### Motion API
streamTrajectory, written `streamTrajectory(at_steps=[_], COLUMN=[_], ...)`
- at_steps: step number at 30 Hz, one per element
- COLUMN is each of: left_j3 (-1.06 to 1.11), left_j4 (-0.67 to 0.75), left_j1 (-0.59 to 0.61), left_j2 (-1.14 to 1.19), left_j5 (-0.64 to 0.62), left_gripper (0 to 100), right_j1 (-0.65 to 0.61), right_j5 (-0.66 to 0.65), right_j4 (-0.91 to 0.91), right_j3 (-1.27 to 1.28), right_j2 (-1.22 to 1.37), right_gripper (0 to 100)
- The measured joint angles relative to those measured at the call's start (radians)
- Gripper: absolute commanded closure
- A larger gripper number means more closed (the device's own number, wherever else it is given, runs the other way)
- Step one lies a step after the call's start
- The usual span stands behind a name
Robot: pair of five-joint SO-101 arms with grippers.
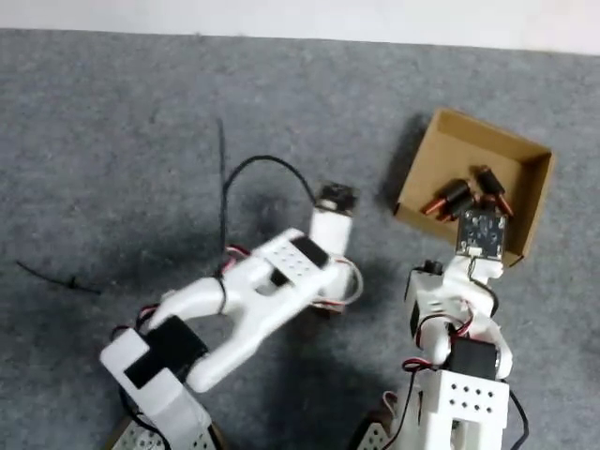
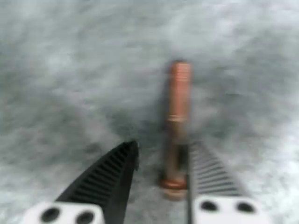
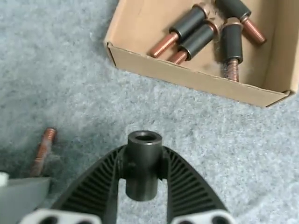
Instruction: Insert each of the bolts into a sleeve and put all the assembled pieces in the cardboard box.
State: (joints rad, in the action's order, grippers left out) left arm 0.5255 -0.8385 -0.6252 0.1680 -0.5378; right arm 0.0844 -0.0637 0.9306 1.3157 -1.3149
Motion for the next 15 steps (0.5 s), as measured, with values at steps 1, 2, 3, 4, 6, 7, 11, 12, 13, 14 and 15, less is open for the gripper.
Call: streamTrajectory(at_steps=[1,2,3,4,6,7,11,12,13,14,15], left_j3=[-0.003,-0.008,-0.018,-0.034,-0.058,-0.072,-0.144,-0.160,-0.175,-0.186,-0.193], left_j4=[-0.012,-0.034,-0.063,-0.092,-0.155,-0.181,-0.235,-0.239,-0.244,-0.249,-0.252], left_j1=[-0.003,-0.005,-0.002,-0.002,0.006,0.021,0.157,0.201,0.245,0.288,0.324], left_j2=[0.003,0.005,0.009,0.011,0.012,0.014,0.017,0.017,0.017,0.017,0.017], left_j5=[0.000,0.000,0.000,0.003,0.009,0.023,0.224,0.305,0.419,0.531,0.644], left_gripper=[100,99,100,100,100,100,100,100,100,100,100], right_j1=[0.000,0.000,0.000,0.000,0.000,0.000,0.000,0.000,0.000,0.000,0.000], right_j5=[0.000,0.000,0.000,0.000,0.000,0.000,0.000,0.000,0.000,0.000,0.000], right_j4=[0.000,-0.003,-0.003,-0.006,-0.006,-0.006,-0.006,-0.006,-0.006,-0.006,-0.006], right_j3=[0.005,0.014,0.020,0.021,0.021,0.026,0.032,0.032,0.032,0.032,0.032], right_j2=[0.000,0.000,0.000,0.000,0.000,0.000,0.000,0.000,0.000,0.000,0.000], right_gripper=[99.4,99.4,99.4,99.4,99.4,99.4,99.4,99.4,99.4,99.4,99.4])
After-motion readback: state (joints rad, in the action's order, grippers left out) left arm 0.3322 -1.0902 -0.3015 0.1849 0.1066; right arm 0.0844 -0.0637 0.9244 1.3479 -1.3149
